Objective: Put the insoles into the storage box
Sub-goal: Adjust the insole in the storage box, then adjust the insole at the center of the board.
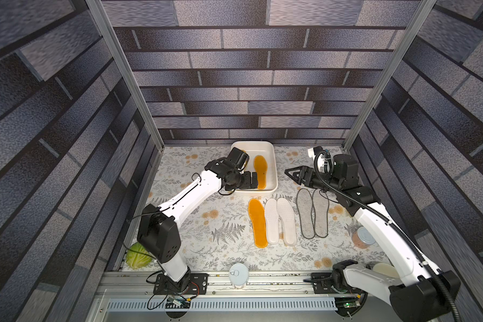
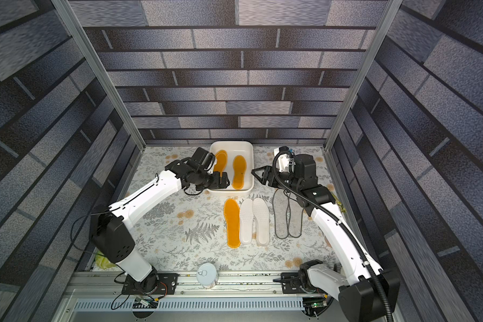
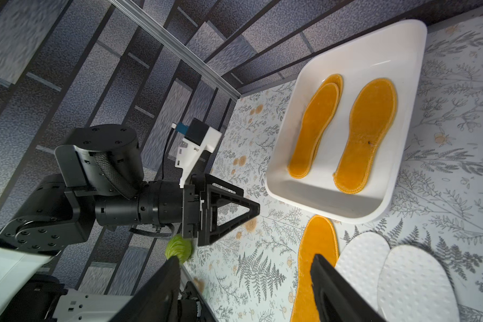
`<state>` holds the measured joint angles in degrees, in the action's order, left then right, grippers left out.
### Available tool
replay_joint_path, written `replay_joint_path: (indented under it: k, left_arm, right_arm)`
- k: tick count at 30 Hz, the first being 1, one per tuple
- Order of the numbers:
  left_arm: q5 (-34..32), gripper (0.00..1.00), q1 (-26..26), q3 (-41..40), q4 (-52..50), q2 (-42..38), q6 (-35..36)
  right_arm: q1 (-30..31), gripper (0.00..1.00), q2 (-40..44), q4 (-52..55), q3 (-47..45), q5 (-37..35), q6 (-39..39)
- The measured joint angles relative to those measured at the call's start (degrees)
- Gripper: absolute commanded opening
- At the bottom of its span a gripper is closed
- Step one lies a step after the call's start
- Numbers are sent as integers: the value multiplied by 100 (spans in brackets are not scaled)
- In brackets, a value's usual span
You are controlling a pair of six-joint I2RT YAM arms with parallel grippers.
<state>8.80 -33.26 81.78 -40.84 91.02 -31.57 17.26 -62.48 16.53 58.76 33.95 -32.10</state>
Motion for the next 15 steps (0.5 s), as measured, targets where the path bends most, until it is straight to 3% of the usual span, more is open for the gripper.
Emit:
replay_joint_path:
  k: [5,15]
  left_arm:
    - [44,100,13,-1316,413,-1193,-398]
    - [415,100,188,-3327,1032,-2286,-1300]
  right_arm:
    - [367,75,315,52,-592,-48,-76]
    - [2463,73,-142,-315,-1532,-1145,-498]
